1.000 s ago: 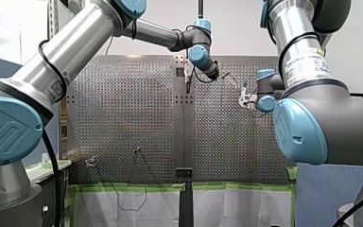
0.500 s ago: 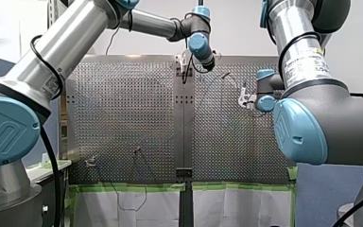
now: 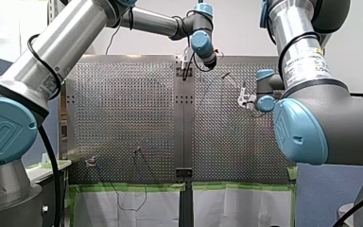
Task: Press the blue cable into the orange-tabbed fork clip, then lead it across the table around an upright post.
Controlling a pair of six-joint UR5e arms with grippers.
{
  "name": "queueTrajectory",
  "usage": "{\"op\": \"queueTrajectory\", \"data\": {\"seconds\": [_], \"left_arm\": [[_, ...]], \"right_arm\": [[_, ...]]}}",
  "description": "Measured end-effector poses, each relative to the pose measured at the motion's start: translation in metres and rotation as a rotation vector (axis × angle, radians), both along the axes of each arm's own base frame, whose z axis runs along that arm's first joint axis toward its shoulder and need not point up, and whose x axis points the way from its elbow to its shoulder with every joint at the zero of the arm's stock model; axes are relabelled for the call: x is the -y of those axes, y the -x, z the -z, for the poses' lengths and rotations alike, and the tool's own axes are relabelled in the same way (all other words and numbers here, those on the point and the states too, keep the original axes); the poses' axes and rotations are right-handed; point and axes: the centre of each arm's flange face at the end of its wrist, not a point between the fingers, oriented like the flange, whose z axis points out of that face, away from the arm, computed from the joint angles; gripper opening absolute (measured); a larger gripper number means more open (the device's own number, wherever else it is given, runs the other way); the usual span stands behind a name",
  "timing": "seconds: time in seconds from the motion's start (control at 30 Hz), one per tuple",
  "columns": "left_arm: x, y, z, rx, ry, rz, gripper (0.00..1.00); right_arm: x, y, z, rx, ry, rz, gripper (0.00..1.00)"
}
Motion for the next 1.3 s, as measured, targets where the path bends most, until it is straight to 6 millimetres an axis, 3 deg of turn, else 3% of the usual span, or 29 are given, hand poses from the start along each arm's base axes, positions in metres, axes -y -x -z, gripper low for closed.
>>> {"op": "queueTrajectory", "data": {"seconds": [0.73, 1.3], "left_arm": [[0.0059, 0.0066, -0.0021, -0.020, 0.061, 0.029, 0.99], [-0.0003, 0.0054, 0.0003, -0.061, 0.122, -0.016, 0.99]], "right_arm": [[-0.0003, -0.0011, 0.0007, 0.000, -0.001, -0.002, 0.00], [-0.0006, -0.0017, 0.0011, 0.000, -0.001, -0.003, 0.00]]}}
